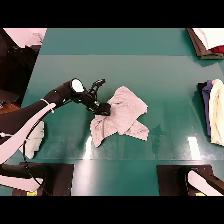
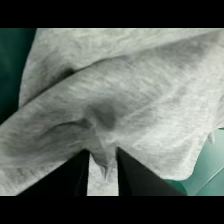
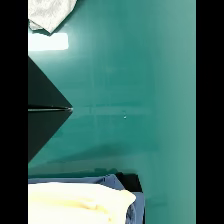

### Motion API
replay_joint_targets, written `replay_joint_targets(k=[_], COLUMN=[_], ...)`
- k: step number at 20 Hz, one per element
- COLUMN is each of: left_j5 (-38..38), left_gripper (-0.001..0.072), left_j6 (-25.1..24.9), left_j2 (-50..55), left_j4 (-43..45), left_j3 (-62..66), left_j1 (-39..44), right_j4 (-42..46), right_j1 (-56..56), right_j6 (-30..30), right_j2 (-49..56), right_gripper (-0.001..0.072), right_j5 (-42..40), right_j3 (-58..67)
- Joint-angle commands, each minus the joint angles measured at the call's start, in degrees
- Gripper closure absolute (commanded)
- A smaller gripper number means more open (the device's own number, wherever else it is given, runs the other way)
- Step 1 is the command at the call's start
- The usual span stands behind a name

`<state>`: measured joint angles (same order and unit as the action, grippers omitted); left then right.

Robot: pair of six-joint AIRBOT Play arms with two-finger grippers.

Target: Fold the shirts.

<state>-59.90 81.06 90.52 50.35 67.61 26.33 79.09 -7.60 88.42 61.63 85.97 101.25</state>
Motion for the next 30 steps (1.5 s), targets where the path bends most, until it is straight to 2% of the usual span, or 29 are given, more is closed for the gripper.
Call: replay_joint_targets(k=[1,2,3,6,9,13,15,18,19,20,21,25,27,30], left_j5=[1.4,1.2,0.6,-0.9,-2.3,-3.6,-3.8,-4.8,-5.8,-7.0,-8.0,-10.0,-10.2,-10.3], left_gripper=[0.0494,0.0667,0.0684,0.0684,0.0684,0.0684,0.0684,0.0684,0.0684,0.0684,0.0684,0.0684,0.0683,0.0684], left_j6=[0.6,0.4,-0.3,-0.6,-2.3,-4.3,-4.9,-5.0,-5.0,-5.0,-5.0,-5.0,-5.0,-5.0], left_j2=[0.0,0.0,-0.1,-2.6,-8.7,-17.4,-20.6,-22.9,-23.0,-22.9,-22.9,-22.9,-22.9,-22.9], left_j4=[-0.3,-0.3,-0.2,0.3,0.8,0.9,1.4,2.2,2.2,3.0,3.3,3.4,3.4,3.5], left_j3=[0.0,0.3,1.1,4.8,9.9,14.6,15.1,15.1,15.1,15.1,15.0,15.0,15.0,15.0], left_j1=[0.0,0.0,-0.2,-2.1,-7.5,-16.3,-19.4,-22.3,-22.7,-22.7,-22.7,-22.7,-22.7,-22.7], right_j4=[0.0,0.0,0.0,0.0,-0.1,-9.3,-15.7,-19.3,-21.3,-24.0,-26.9,-31.6,-31.5,-31.5], right_j1=[0.0,0.0,0.0,0.0,0.0,0.1,1.1,5.9,8.2,10.6,13.3,25.4,30.5,35.5], right_j6=[0.0,0.0,0.0,0.0,0.0,-0.1,-1.6,-3.3,-4.1,-4.6,-5.3,-10.2,-10.5,-10.6], right_j2=[0.0,0.0,0.0,0.0,0.2,4.5,6.4,8.0,8.7,9.7,11.0,18.7,22.7,26.7], right_gripper=[0.0697,0.0697,0.0697,0.0697,0.0697,0.0697,0.0697,0.0689,0.0523,0.0206,0.0071,0.0092,0.0192,0.0193], right_j5=[0.1,0.1,0.1,0.4,3.4,10.0,7.5,0.2,-2.8,-6.0,-9.1,-20.6,-23.5,-25.9], right_j3=[0.1,0.1,0.1,0.1,0.0,-0.1,-4.3,-16.5,-21.5,-26.5,-30.8,-41.1,-41.6,-41.6])
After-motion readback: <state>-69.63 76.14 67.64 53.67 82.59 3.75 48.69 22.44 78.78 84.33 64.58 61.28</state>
